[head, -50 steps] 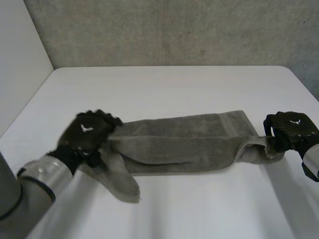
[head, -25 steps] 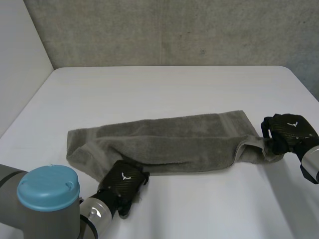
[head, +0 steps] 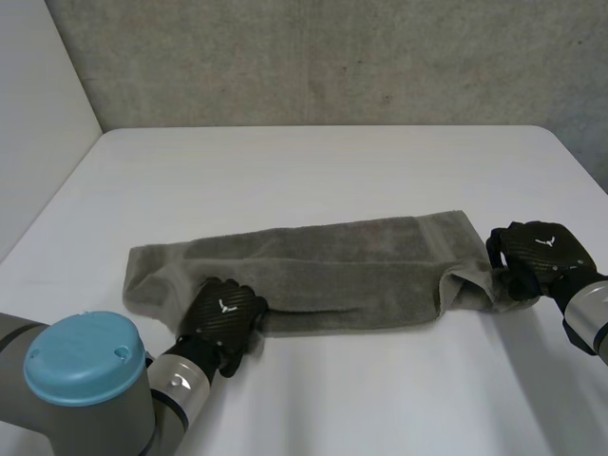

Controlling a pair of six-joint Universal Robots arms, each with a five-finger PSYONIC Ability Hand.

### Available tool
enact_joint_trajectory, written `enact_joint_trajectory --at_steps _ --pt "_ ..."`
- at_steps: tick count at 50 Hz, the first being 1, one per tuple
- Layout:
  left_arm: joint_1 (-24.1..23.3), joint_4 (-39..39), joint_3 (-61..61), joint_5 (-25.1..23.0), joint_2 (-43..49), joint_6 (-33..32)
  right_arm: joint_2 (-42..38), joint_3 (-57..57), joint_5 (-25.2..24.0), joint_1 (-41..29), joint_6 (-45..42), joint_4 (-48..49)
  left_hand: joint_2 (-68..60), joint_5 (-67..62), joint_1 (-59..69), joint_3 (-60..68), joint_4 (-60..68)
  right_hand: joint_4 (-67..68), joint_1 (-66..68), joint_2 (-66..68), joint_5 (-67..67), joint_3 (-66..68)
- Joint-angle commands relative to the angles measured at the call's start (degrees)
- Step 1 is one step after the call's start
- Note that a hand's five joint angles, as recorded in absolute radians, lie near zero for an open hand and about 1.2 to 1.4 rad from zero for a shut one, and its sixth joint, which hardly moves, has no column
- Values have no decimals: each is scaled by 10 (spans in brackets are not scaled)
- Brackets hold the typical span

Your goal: Fold the towel.

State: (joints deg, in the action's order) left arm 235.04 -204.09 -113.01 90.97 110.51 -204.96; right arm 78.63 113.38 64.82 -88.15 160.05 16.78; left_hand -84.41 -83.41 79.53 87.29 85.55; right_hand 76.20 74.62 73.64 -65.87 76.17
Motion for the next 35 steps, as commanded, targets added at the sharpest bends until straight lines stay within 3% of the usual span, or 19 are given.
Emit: enact_joint_trajectory --at_steps 1,5,9,11,16,20,22,23,25,29,35 --pt "6 5 -5 -1 -22 0 10 -9 4 1 3 -6 44 134 5 -73 -55 38 54 64 -41 38" --pt "25 8 -4 -7 -132 10 41 -24 4 -2 4 -33 44 134 5 -73 -55 38 54 64 -41 38" --pt "55 12 8 -15 -228 32 110 -100 3 -26 8 -132 44 134 5 -73 -55 38 54 64 -41 38" --pt "92 18 31 -32 -305 80 133 -143 3 -28 10 -170 44 134 5 -73 -55 38 54 64 -41 38" --pt "152 75 87 -68 -368 169 183 -287 0 -29 11 -294 44 134 5 -73 -55 38 54 64 -41 38" --pt "205 122 116 -102 -367 214 178 -383 -14 -27 -4 -388 44 134 5 -73 -55 38 54 64 -41 38" --pt "261 159 125 -151 -348 240 159 -394 -23 -26 -20 -410 44 134 5 -73 -55 38 54 64 -41 38" --pt "261 159 125 -151 -348 240 130 -395 -28 -23 -44 -426 44 134 5 -73 -55 38 54 64 -41 38" --pt "296 177 121 -204 -278 250 103 -392 -26 -27 -76 -439 44 134 5 -73 -55 38 54 64 -41 38" --pt "306 192 122 -230 -199 244 43 -388 -6 -41 -178 -486 44 134 5 -73 -55 38 54 64 -41 38" --pt "302 214 188 -229 -65 223 -26 -412 49 -84 -206 -489 44 134 5 -73 -55 38 54 64 -41 38"
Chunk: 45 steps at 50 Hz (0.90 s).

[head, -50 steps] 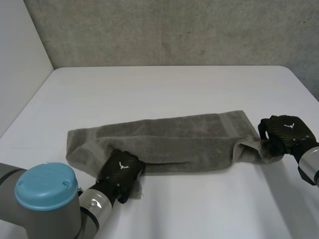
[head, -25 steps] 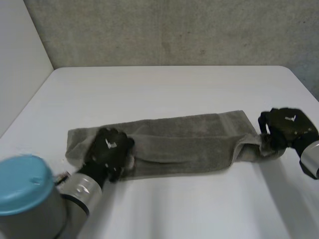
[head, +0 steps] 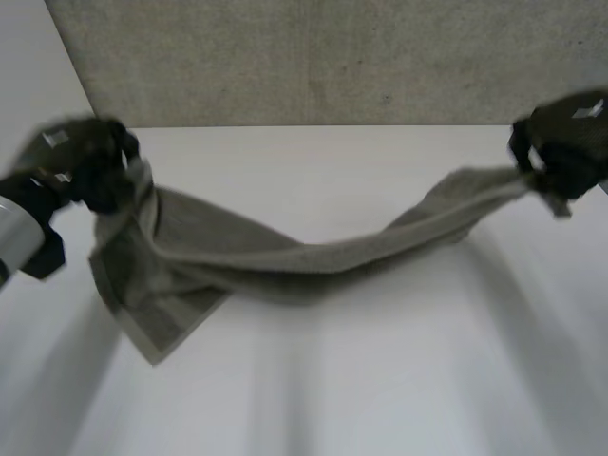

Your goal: Fold the towel.

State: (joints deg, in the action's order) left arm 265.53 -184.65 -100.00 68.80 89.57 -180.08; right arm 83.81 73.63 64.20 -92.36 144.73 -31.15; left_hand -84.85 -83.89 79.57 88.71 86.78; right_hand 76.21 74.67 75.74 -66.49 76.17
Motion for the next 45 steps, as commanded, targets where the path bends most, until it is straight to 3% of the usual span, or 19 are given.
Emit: enact_joint_trajectory --at_steps 1,4,8,10,11,13,14,16,20,26,32,40,45 --pt "-5 28 93 -3 171 -34 -100 -38 75 -57 -51 7 48 139 4 -87 -68 38 53 43 -35 38" --pt "-9 39 136 4 192 -41 -143 -95 112 -88 -45 72 48 139 4 -87 -68 38 53 43 -35 38" --pt "-27 47 292 32 223 -34 -176 -155 153 -112 -33 178 48 139 4 -87 -68 38 53 43 -35 38" --pt "-38 47 347 42 226 -27 -182 -184 187 -122 -13 346 48 139 4 -87 -68 38 53 43 -35 38" --pt "-48 39 396 53 225 -17 -182 -184 187 -122 -13 347 48 139 4 -87 -68 38 53 43 -35 38" --pt "-55 16 436 64 220 -3 -170 -159 204 -124 16 535 48 139 4 -87 -68 38 53 43 -35 38" --pt "-61 -19 460 72 218 17 -170 -159 204 -124 16 536 48 139 4 -87 -68 38 53 43 -35 38" --pt "-62 -59 466 75 214 43 -126 -106 204 -126 35 653 48 139 4 -87 -68 38 53 43 -35 38" --pt "-59 -141 444 77 173 123 -88 -73 200 -124 43 657 48 139 4 -87 -68 38 53 43 -35 38" --pt "-54 -167 341 59 152 159 -88 -27 162 -118 45 573 48 139 4 -87 -68 38 53 43 -35 38" --pt "-31 -217 176 -22 151 136 -101 20 78 -113 44 472 48 139 4 -87 -68 38 53 43 -35 38" --pt "0 -342 -25 -144 169 58 -111 114 49 -69 35 370 48 139 4 -87 -68 38 53 43 -35 38" --pt "21 -383 -92 -209 183 6 -111 186 43 -63 7 369 48 139 4 -87 -68 38 53 43 -35 38"
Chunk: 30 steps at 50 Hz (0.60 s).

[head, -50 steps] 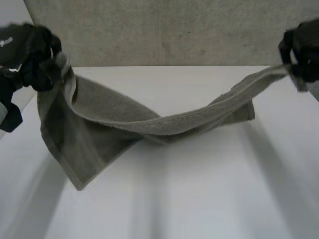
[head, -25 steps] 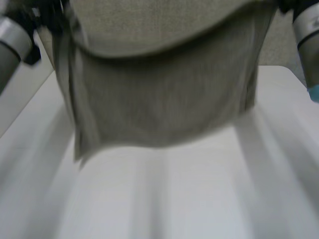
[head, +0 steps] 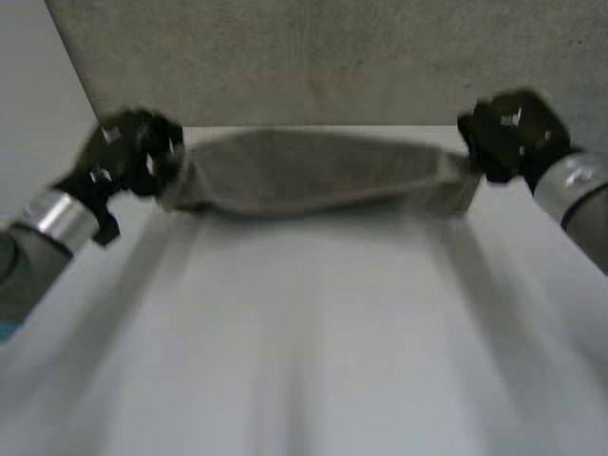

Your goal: Fold the towel.

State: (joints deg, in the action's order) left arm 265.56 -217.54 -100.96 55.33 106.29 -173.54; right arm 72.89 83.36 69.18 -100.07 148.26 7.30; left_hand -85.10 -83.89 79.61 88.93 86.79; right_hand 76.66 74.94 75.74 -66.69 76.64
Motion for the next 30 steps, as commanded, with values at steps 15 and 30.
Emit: enact_joint_trajectory --at_steps 15,30 --pt "66 32 -123 -136 6 -205 9 196 -24 42 -68 11 524 611 -469 -562 -540 33 51 43 -33 34" --pt "-12 211 -119 -64 -125 -343 7 218 -23 41 -65 32 703 791 -649 -742 -720 33 51 43 -33 34"
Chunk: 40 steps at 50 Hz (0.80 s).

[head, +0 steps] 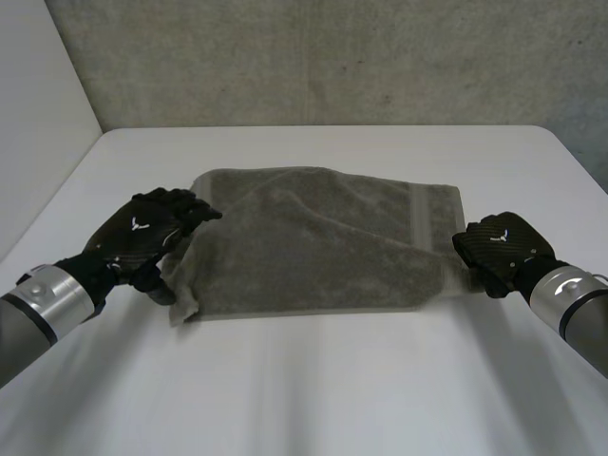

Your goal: Fold the towel.

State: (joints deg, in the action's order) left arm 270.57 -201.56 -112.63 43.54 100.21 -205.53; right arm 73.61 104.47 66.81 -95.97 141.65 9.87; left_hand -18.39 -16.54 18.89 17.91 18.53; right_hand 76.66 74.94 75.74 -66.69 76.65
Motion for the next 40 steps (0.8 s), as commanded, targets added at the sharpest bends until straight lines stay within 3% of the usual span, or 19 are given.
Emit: enact_joint_trajectory --at_steps 1,3,4,6,7,8,9,11,14,31,40 --pt "-62 51 -2 54 -64 -23 0 7 1 0 1 7 36 118 -41 -32 -38 33 51 43 -33 34" --pt "-88 52 -12 111 -72 -27 -1 13 1 1 1 9 31 113 -36 -27 -33 33 51 43 -33 34" --pt "-88 52 -12 111 -72 -27 -1 14 1 1 1 9 31 113 -36 -27 -33 33 51 43 -33 34" --pt "-113 50 -24 186 -73 -29 -3 17 1 1 1 10 31 113 -36 -27 -33 33 51 43 -33 34" --pt "-113 50 -24 187 -73 -29 -3 17 1 1 1 10 31 113 -36 -27 -33 33 51 43 -33 34" --pt "-127 50 -26 224 -73 -29 -4 18 1 2 1 10 31 113 -36 -27 -33 33 51 43 -33 34" --pt "-127 50 -26 225 -73 -29 -4 18 1 2 1 10 31 113 -36 -27 -33 33 51 43 -33 34" --pt "-158 52 -28 292 -67 -29 -4 21 0 2 1 10 31 113 -36 -27 -33 33 51 43 -33 34" --pt "-189 46 -32 335 -63 -29 -4 21 1 2 0 13 31 113 -36 -27 -33 33 51 43 -33 34" --pt "-245 -36 -22 371 64 -39 -5 35 0 1 0 15 -28 54 23 32 26 33 51 43 -33 34" --pt "-242 -102 -15 426 102 -137 -5 36 1 2 -6 19 -83 -2 78 88 82 33 51 43 -33 34"
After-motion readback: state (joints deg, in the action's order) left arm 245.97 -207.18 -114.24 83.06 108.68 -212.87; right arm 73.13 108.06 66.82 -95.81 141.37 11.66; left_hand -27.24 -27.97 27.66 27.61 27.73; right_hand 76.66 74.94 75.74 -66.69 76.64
